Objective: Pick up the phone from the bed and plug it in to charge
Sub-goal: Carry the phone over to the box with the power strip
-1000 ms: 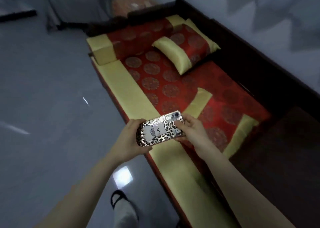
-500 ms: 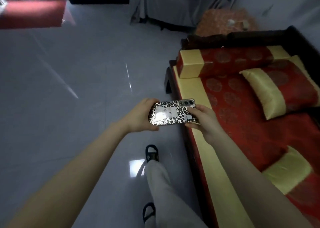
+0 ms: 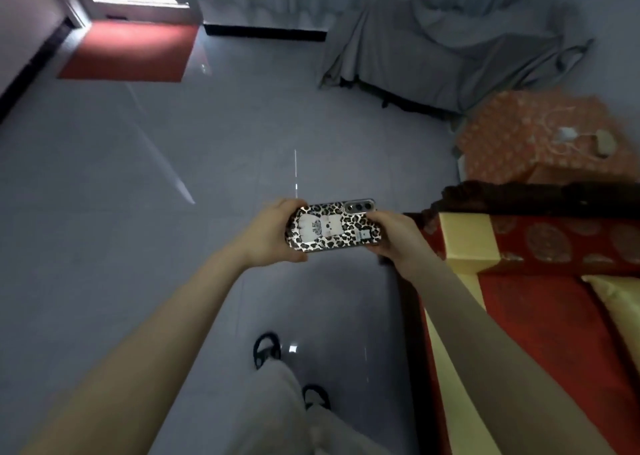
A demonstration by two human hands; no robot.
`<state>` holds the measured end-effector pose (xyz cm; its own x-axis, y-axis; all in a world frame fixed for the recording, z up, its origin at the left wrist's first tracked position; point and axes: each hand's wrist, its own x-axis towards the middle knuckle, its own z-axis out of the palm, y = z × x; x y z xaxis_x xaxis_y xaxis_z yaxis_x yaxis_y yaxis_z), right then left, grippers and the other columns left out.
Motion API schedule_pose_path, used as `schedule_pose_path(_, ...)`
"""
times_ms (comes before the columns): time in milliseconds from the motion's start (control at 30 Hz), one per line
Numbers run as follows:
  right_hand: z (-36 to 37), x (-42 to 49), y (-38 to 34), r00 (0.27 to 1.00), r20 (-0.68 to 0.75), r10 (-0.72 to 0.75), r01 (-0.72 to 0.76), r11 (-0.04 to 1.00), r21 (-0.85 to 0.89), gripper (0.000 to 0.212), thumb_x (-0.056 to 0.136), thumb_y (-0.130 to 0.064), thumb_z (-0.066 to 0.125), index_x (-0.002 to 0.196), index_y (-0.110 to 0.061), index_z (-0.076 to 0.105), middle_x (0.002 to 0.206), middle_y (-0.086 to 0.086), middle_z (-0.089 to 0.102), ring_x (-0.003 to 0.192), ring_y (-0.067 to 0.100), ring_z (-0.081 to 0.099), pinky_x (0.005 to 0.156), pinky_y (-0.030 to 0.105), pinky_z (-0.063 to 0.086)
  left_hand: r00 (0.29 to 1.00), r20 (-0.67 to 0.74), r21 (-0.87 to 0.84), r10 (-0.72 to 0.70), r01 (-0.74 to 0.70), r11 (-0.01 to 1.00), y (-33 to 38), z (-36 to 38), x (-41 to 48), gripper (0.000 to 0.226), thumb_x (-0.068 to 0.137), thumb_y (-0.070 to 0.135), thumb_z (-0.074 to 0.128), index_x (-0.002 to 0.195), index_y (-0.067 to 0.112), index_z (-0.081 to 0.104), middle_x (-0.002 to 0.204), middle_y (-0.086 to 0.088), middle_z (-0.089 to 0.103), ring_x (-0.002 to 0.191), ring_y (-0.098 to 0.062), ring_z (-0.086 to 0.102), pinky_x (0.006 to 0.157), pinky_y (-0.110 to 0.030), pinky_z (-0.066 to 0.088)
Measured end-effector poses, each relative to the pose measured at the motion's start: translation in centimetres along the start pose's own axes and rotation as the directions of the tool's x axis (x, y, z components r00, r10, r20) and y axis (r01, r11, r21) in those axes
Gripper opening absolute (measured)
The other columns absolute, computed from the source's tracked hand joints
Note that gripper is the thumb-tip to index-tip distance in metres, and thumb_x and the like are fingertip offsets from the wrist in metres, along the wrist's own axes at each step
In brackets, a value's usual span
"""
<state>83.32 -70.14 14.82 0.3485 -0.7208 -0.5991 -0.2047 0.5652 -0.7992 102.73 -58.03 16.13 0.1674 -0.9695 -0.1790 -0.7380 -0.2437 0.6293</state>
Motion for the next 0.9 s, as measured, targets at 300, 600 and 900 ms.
schedule_pose_path(300,4.1,20.5,-13.3,0.993,-0.112,-0.035,0.040,0.998,0.039,0.011,0.084,-0.015,0.064,0.074,-0.016,0.068,0.059,-0.004,0.069,0.054,0.007,0.065,0.049,0.023,0.053,0.994,0.069,0.065,0.085,-0.089,0.994,-6.5,-9.8,25.0,0.092,0.056,0.025,0.088,0.135,0.015,0.043,0.127,-0.009,0.051,0.114,-0.025,0.052,0.088,-0.018,0.032)
schedule_pose_path(600,-3.5,33.6,-25.9,0.943,-0.331,-0.010,0.072,0.982,0.175,0.009,0.085,-0.018,0.063,0.077,-0.017,0.068,0.073,0.001,0.068,0.069,0.013,0.064,0.061,0.028,0.053,0.918,0.295,0.028,0.264,-0.285,0.958,-1.8,-12.1,50.8,0.091,0.058,0.030,0.087,0.136,0.018,0.041,0.126,-0.005,0.048,0.114,-0.020,0.048,0.095,-0.026,0.036)
schedule_pose_path(900,-18.4,46.6,-35.5,0.839,-0.538,0.079,0.157,0.912,0.379,0.014,0.088,-0.017,0.061,0.078,-0.018,0.070,0.075,-0.002,0.071,0.071,0.011,0.065,0.060,0.026,0.051,0.783,0.470,-0.031,0.408,-0.448,0.894,10.1,-7.1,77.2,0.090,0.057,0.026,0.086,0.136,0.022,0.042,0.128,0.005,0.045,0.121,-0.017,0.047,0.097,-0.025,0.037)
